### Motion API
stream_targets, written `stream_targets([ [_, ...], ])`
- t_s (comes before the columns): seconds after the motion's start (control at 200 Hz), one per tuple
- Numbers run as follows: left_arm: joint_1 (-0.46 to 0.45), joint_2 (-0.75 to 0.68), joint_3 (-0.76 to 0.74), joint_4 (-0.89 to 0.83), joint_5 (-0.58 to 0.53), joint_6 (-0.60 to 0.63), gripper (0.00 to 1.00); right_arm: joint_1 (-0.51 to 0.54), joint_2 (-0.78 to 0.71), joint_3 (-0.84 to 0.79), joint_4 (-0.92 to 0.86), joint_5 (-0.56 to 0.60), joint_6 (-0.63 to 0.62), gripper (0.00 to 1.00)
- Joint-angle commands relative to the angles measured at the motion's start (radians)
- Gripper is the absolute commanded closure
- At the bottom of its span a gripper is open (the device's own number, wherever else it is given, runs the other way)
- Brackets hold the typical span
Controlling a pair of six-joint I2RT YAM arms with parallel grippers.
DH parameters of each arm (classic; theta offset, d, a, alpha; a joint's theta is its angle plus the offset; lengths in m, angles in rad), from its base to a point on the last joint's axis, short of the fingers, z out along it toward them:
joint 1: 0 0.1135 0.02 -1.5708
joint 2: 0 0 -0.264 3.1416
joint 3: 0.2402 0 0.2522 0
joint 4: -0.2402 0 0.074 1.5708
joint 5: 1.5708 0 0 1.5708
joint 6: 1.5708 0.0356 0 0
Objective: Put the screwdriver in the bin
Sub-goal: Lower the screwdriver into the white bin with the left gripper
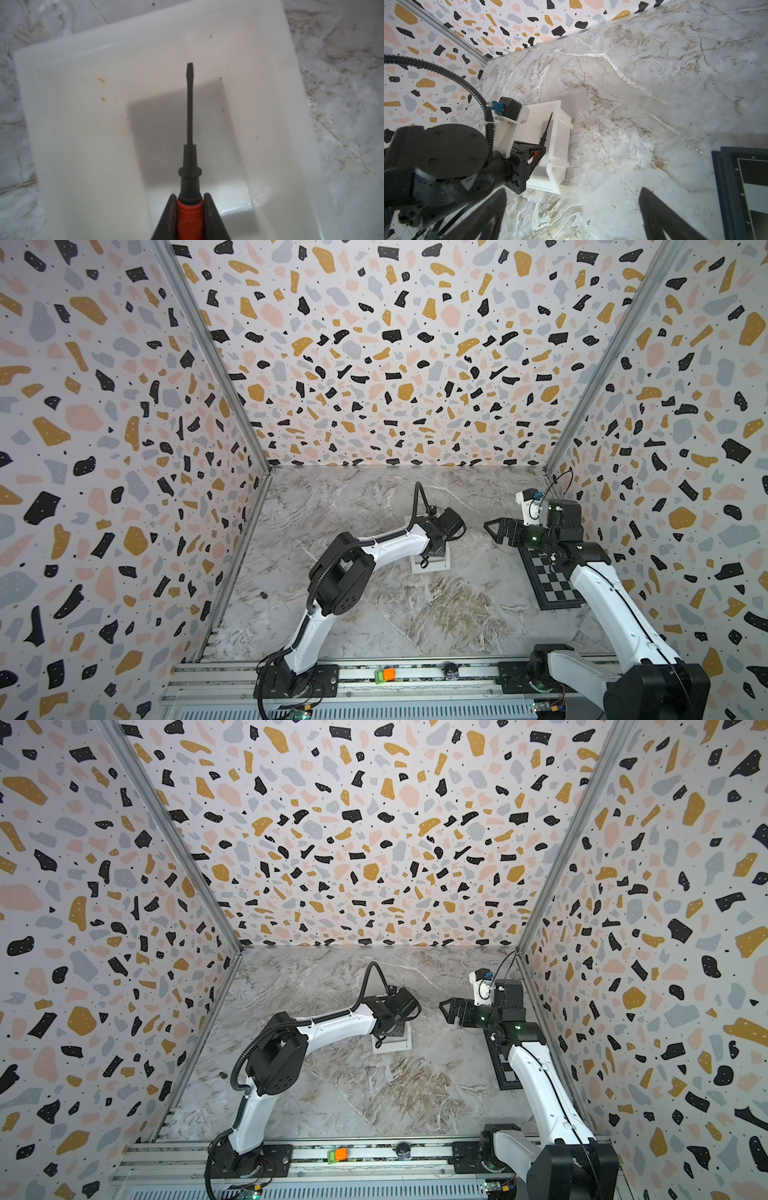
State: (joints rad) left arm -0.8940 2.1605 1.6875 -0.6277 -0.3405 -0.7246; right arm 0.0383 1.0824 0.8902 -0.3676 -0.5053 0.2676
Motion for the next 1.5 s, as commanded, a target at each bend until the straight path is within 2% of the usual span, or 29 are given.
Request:
stream_targets([
  [0.0, 0.005, 0.02, 0.035, -0.012, -0.018, 0.007, 1.0, -0.005, -0.023, -0.002, 0.004, -0.012, -0.003, 0.01],
  [0.305, 0.006, 0.023, 0.019, -0.04, -0.067, 0.028, 1.0, -0.004, -0.026, -0.009, 0.007, -0.011, 0.001, 0.01],
  [0.456, 0.006, 0.021, 0.0, -0.021, -0.053, 0.027, 1.0, -0.005, -0.024, -0.017, 0.015, -0.012, 0.005, 0.01],
  [0.811, 0.006, 0.071, 0.057, -0.029, -0.029, 0.034, 0.92, -0.004, -0.029, -0.02, 0.015, -0.018, 0.008, 0.0],
  [0.981, 0.006, 0.078, 0.065, -0.031, -0.03, 0.035, 0.83, -0.003, -0.032, -0.026, 0.013, -0.015, 0.008, 0.01],
  [1.292, 0.006, 0.072, 0.069, -0.032, -0.035, 0.035, 0.71, -0.004, -0.033, -0.027, 0.012, -0.015, 0.008, 0.01],
  [1.492, 0.006, 0.058, 0.085, -0.043, -0.037, 0.035, 0.7, -0.003, -0.036, -0.027, 0.012, -0.015, 0.008, 0.0],
])
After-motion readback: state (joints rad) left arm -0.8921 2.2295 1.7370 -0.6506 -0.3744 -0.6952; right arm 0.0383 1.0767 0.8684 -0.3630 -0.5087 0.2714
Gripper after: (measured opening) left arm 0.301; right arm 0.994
